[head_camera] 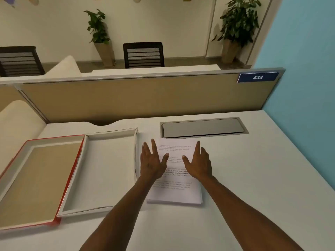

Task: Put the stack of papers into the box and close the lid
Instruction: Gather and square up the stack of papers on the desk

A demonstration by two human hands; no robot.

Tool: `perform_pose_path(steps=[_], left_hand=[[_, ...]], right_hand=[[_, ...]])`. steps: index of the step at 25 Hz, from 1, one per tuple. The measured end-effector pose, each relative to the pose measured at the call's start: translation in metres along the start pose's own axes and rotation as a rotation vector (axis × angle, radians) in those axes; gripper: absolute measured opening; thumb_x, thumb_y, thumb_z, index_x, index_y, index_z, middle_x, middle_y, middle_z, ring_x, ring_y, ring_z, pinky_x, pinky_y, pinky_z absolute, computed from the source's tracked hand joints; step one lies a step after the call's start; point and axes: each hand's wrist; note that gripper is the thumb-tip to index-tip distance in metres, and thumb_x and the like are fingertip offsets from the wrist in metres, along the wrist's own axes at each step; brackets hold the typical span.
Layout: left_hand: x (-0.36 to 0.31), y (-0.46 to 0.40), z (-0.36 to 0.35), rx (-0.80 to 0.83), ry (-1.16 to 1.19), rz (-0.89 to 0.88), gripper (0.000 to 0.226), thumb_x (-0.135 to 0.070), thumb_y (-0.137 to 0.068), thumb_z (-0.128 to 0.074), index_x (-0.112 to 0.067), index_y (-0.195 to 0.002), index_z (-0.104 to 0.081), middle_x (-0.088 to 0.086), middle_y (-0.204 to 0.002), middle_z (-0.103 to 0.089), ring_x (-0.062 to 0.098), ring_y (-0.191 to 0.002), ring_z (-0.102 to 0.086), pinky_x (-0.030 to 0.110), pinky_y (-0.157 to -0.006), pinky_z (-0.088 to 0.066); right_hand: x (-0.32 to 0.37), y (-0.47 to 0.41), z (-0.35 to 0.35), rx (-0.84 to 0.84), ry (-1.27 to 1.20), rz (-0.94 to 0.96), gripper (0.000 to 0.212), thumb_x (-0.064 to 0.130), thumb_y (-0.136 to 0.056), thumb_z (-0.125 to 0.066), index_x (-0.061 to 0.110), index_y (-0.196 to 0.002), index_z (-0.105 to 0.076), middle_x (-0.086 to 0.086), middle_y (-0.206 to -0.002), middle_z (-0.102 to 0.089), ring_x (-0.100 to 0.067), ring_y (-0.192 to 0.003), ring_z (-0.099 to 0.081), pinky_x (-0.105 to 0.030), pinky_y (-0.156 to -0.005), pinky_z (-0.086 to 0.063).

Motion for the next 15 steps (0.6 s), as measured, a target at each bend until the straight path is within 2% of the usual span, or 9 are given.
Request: perform_pose_path(steps=[4, 7, 9, 15], left_hand=[[0.007, 0.008, -0.015, 0.087, 0.087, 0.277, 0.093, -0.066, -0.094, -0.038, -0.022, -0.160, 0.011, 0.020, -0.169, -0.002, 0.041, -0.156, -0.007, 0.055, -0.125, -0.013], [0.010, 0.011, -0.020, 0.103, 0.127, 0.349, 0.093, -0.063, -0.095, -0.041, -0.014, -0.160, 0.002, 0.021, -0.163, -0.026, 0.041, -0.150, -0.026, 0.054, -0.121, -0.027], [0.008, 0.013, -0.023, 0.066, 0.146, 0.359, 0.092, -0.061, -0.094, -0.045, -0.010, -0.160, -0.005, 0.018, -0.159, -0.036, 0.039, -0.147, -0.032, 0.053, -0.117, -0.031], [-0.011, 0.001, -0.022, 0.095, 0.269, 0.511, 0.097, -0.057, -0.088, -0.061, -0.011, -0.158, -0.013, 0.017, -0.158, -0.036, 0.041, -0.145, -0.034, 0.055, -0.116, -0.034]], right_hand=[[-0.015, 0.007, -0.013, 0.175, -0.009, -0.153, 0.097, 0.057, -0.091, -0.056, 0.010, -0.157, -0.003, -0.016, -0.155, -0.036, -0.035, -0.140, -0.040, -0.045, -0.109, -0.042], [-0.021, 0.009, -0.018, 0.213, 0.002, -0.124, 0.092, 0.050, -0.092, -0.060, 0.004, -0.156, -0.012, -0.017, -0.149, -0.043, -0.033, -0.137, -0.041, -0.042, -0.107, -0.043], [-0.022, 0.008, -0.020, 0.193, 0.002, -0.108, 0.089, 0.046, -0.091, -0.064, 0.003, -0.154, -0.019, -0.017, -0.147, -0.045, -0.032, -0.135, -0.042, -0.040, -0.106, -0.043], [-0.020, 0.003, -0.023, 0.152, 0.033, -0.101, 0.080, 0.043, -0.086, -0.072, 0.003, -0.145, -0.036, -0.016, -0.139, -0.053, -0.031, -0.128, -0.051, -0.038, -0.102, -0.048]])
Point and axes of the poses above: each hand's wrist, its own y-axis away from the middle knuckle, its own z-axis out of the back of the hand, x = y × z
